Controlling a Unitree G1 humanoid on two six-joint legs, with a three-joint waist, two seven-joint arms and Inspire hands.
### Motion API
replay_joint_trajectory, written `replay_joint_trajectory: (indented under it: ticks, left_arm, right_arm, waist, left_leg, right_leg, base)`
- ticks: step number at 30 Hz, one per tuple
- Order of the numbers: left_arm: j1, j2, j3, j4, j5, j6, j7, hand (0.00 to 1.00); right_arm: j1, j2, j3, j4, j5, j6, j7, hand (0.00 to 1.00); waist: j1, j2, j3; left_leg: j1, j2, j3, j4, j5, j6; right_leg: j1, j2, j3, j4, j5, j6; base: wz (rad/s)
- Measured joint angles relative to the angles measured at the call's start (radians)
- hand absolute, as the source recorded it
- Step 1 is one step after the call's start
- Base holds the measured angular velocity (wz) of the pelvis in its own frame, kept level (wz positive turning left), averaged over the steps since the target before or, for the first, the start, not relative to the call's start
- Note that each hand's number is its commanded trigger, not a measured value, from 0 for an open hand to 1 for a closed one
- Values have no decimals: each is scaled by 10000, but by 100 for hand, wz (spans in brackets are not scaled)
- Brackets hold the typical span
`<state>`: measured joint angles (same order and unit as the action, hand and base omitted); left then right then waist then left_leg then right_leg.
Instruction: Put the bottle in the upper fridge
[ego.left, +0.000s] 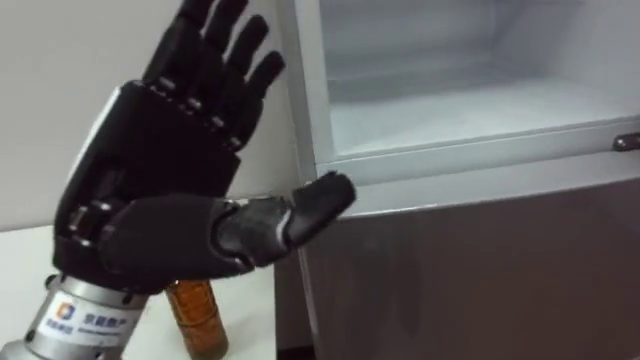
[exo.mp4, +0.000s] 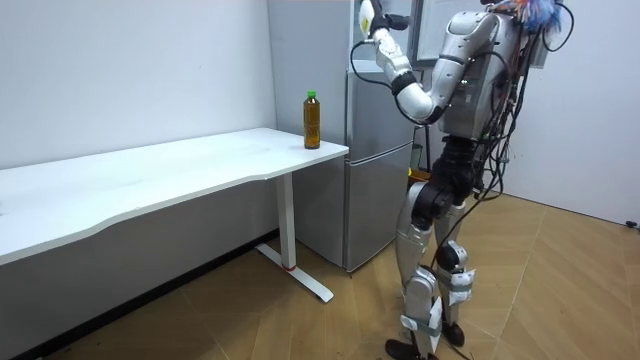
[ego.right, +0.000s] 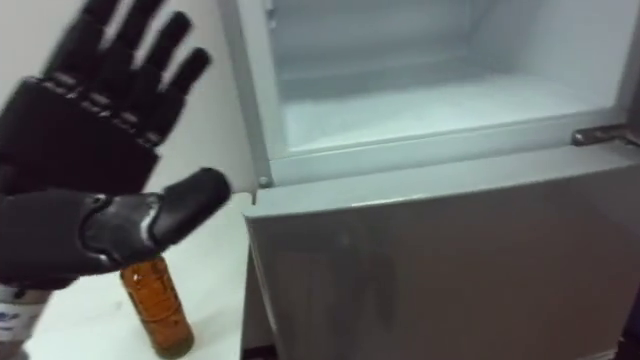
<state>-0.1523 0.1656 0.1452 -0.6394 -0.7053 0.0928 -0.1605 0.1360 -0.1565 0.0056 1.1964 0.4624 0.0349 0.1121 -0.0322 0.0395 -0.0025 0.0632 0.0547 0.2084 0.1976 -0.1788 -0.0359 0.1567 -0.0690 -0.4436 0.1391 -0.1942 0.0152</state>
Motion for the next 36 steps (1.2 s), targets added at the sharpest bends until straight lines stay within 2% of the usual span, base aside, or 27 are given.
replay_joint_trajectory:
  ticks: [3, 7, 9, 13, 16, 18, 20, 24, 29, 31, 33, 36]
  left_arm:
    - [6, -14, 442, -15, 42, -256, 516, 0]
    - [263, -12, 1053, -22, 446, -478, 1103, 0]
    - [677, -11, 1679, -48, 825, -533, 1409, 0]
    - [1278, -14, 2195, -6, 1400, -590, 1988, 0]
    - [2001, -58, 2519, 322, 1605, -678, 2367, 0]
    - [2602, -217, 2606, 834, 1766, -667, 2685, 0]
    - [2887, -402, 2792, 1150, 1679, -671, 2922, 0]
    - [3269, -404, 2857, 2446, 1669, -807, 3707, 0]
    - [3867, -470, 2836, 3999, 1674, -922, 4534, 0]
    - [3981, -555, 2815, 4597, 1654, -1008, 4812, 0]
    - [4068, -557, 2726, 5801, 1526, -1045, 5109, 0]
    - [4076, -721, 2569, 7282, 1506, -1062, 5464, 0]
  right_arm:
    - [75, 72, 107, -49, -2, -22, -22, 0]
    - [438, 100, 140, -609, -28, -32, -66, 0]
    - [584, 119, 102, -792, -275, -100, -157, 0]
    - [655, 147, 75, -771, -605, -122, -354, 0]
    - [705, 140, -192, -860, -751, -125, -469, 0]
    - [951, 142, -283, -1077, -731, -119, -639, 0]
    - [1111, 157, -296, -1239, -742, -116, -665, 0]
    - [1090, 162, -411, -1276, -842, -116, -649, 0]
    - [1083, 159, -521, -1254, -836, -116, -647, 0]
    - [1152, 158, -546, -1251, -801, -113, -656, 0]
    - [1161, 157, -579, -1249, -809, -113, -654, 0]
    - [1193, 169, -739, -1363, -902, -114, -560, 0]
  waist:
    - [383, -68, -18]
    - [698, -146, -78]
    - [754, -166, -92]
    - [935, -203, -85]
    - [1037, -176, -79]
    - [1143, -151, -59]
    - [1157, -152, -52]
    - [1165, -149, -16]
    - [1101, -182, -19]
    - [1085, -241, -12]
    - [1012, -263, -14]
    - [965, -280, 36]
  left_leg:
    - [-16, -39, 6, 0, 4, 9]
    - [-54, -100, -4, 0, 3, 10]
    - [-44, -157, -72, 14, 3, 13]
    - [-62, -204, -193, 77, -45, 90]
    - [-14, -280, -241, 47, -20, 131]
    - [54, -322, -241, 63, -27, 142]
    - [62, -339, -328, 59, -37, 165]
    - [6, -352, -466, 77, -37, 187]
    - [16, -357, -464, 66, -55, 212]
    - [25, -372, -463, 50, -56, 213]
    - [70, -392, -461, 42, -55, 214]
    - [181, -399, -436, -4, -60, 221]
  right_leg:
    - [0, -34, -33, 17, -14, 23]
    - [64, -93, -114, 19, -40, 67]
    - [118, -151, -237, 45, -70, 116]
    - [195, -170, -274, 48, -111, 165]
    - [230, -235, -229, 137, -185, 202]
    - [335, -269, -238, 126, -230, 242]
    - [351, -308, -257, 136, -253, 244]
    - [351, -313, -284, 154, -293, 223]
    - [344, -308, -255, 223, -342, 225]
    - [372, -258, -214, 204, -339, 225]
    - [394, -271, -177, 214, -336, 225]
    - [364, -275, 114, 292, -350, 223]
  base:
    - [6]
    - [7]
    - [15]
    - [13]
    - [13]
    - [13]
    - [16]
    - [11]
    - [0]
    - [0]
    - [0]
    - [-6]
